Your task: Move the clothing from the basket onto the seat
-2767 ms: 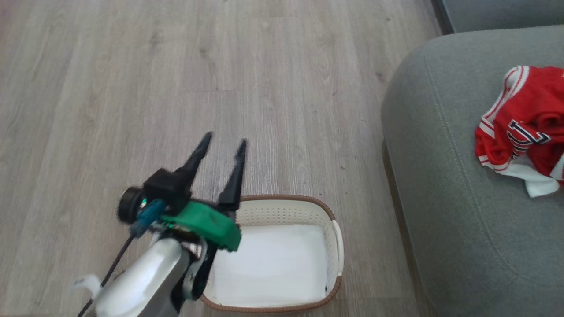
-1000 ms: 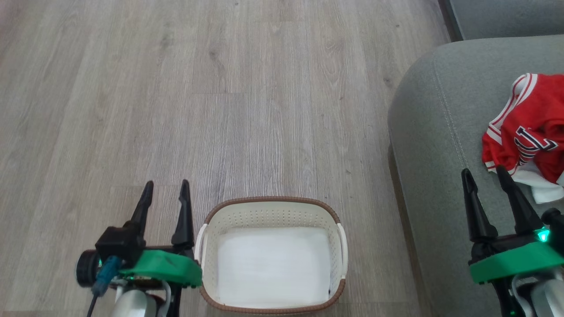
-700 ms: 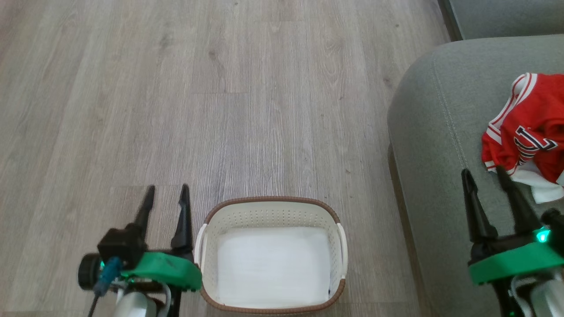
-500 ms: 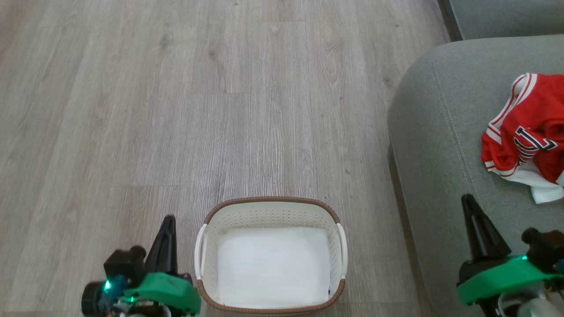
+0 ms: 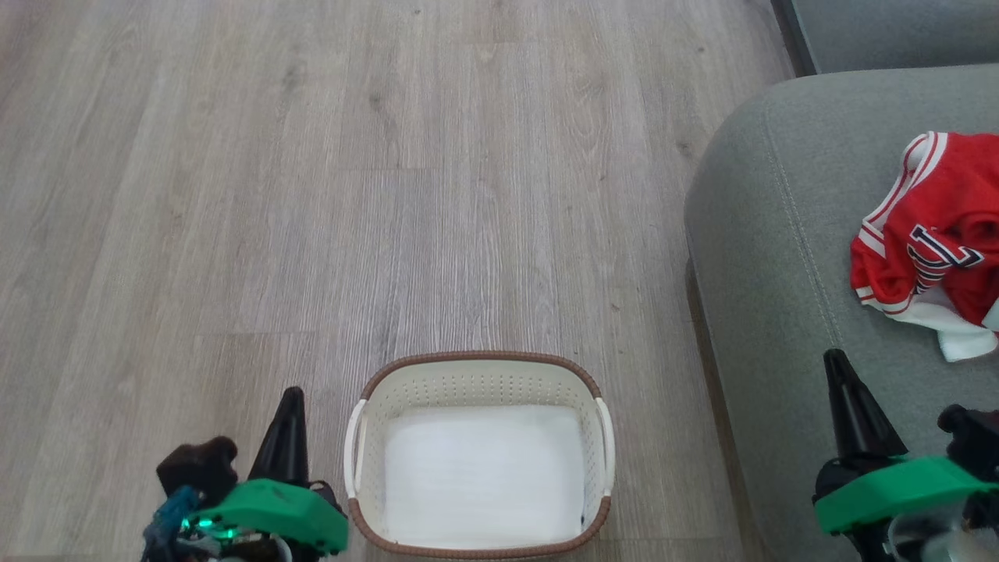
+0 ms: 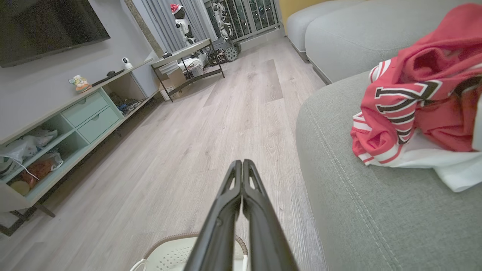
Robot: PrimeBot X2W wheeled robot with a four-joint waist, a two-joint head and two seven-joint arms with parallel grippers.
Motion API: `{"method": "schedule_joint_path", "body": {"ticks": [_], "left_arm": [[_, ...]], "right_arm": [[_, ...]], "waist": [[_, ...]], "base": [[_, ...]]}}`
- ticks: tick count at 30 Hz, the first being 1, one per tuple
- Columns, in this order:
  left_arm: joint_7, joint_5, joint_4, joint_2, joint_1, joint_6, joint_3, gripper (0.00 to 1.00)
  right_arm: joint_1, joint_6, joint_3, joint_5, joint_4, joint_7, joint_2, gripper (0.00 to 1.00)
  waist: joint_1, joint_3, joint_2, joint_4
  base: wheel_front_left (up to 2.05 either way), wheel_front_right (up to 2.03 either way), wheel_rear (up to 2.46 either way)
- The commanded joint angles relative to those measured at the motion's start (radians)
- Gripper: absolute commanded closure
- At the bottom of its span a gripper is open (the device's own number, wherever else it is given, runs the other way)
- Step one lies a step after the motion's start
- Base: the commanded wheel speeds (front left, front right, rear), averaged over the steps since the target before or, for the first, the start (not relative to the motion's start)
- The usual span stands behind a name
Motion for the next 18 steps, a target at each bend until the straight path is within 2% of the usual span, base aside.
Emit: {"method": "schedule_joint_path", "body": {"ticks": [1, 18], "left_arm": [[0.002, -0.020, -0.028, 0.004, -0.048, -0.007, 0.023, 1.00], [0.047, -0.212, -0.028, 0.007, -0.061, -0.032, 0.059, 1.00]], "right_arm": [[-0.044, 0.000, -0.014, 0.019, -0.026, 0.006, -0.008, 1.00], [-0.064, 0.000, -0.032, 0.183, -0.006, 0.050, 0.017, 1.00]], "waist": [[0.0000, 0.000, 0.0000, 0.000], [0.0000, -0.007, 0.0000, -0.002]], "base": [[0.00, 0.00, 0.00], [0.00, 0.00, 0.00]]}}
